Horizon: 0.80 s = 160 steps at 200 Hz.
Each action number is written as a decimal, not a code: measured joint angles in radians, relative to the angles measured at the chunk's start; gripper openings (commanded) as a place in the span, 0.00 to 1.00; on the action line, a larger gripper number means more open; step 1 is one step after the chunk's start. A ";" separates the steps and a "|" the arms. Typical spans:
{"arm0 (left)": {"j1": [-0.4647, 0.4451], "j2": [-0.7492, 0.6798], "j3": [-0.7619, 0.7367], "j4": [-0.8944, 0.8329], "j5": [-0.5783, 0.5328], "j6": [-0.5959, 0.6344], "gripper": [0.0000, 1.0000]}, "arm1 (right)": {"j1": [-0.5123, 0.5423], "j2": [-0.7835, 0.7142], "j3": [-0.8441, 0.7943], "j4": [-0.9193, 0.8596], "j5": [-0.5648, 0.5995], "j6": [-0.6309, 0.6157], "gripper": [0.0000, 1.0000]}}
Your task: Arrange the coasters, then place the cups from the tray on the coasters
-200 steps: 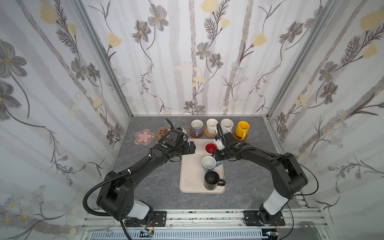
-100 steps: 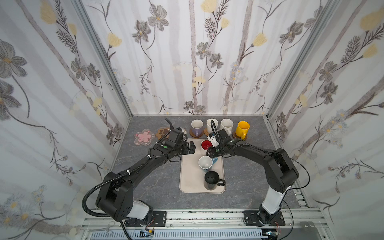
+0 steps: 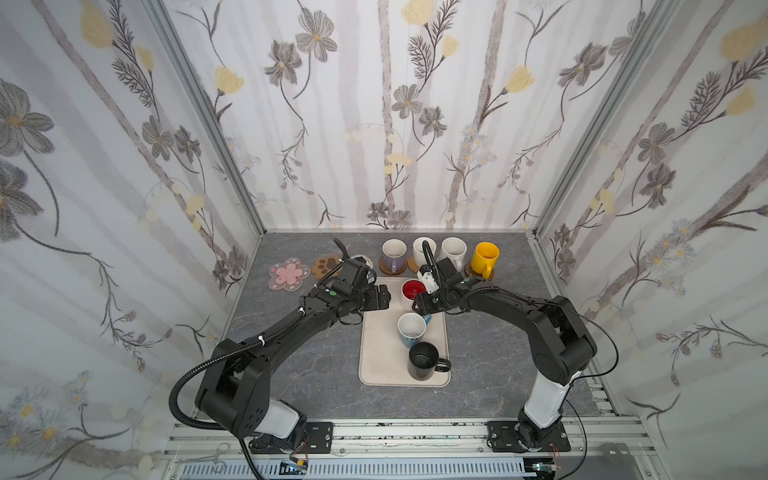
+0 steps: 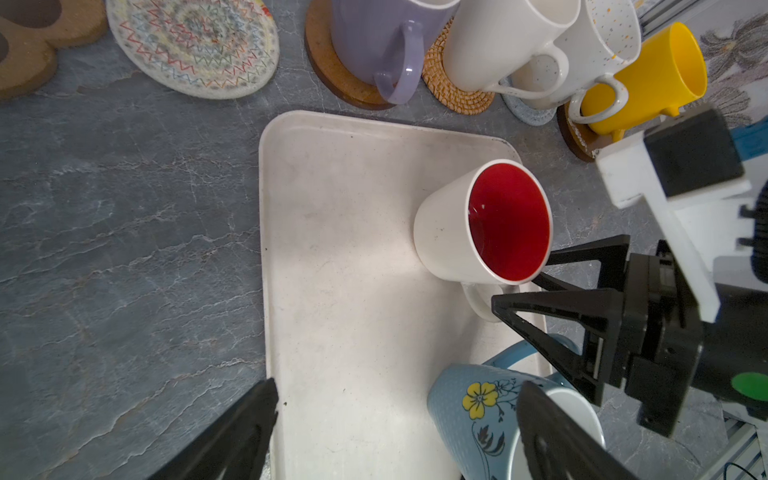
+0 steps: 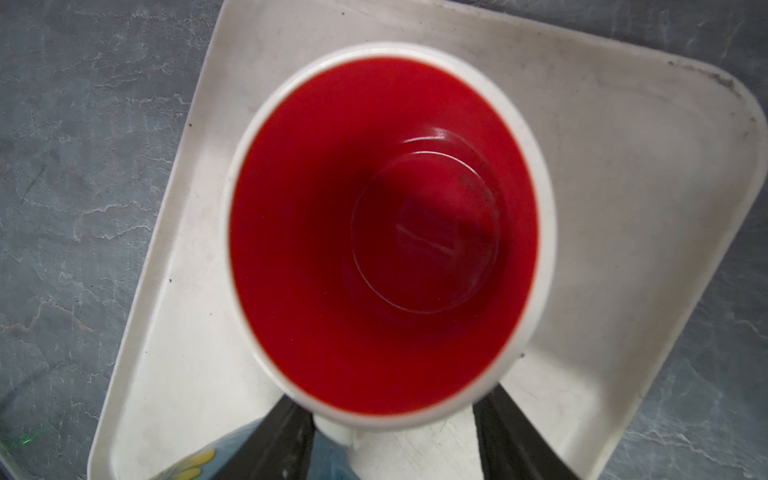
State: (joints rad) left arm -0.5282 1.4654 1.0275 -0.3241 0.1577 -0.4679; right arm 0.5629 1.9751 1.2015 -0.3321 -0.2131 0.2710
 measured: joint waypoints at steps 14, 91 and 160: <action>0.000 0.008 0.001 0.001 0.000 0.000 0.86 | -0.005 -0.006 -0.007 0.000 0.003 -0.002 0.65; -0.001 0.038 0.035 -0.002 0.003 0.001 0.80 | -0.021 -0.082 -0.035 -0.004 -0.008 -0.019 0.76; -0.006 0.069 0.092 -0.014 0.011 0.019 0.80 | -0.023 -0.098 -0.052 0.044 -0.158 -0.009 0.74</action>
State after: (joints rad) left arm -0.5346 1.5349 1.1198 -0.3378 0.1684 -0.4492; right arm 0.5400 1.8774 1.1492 -0.2882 -0.3714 0.2619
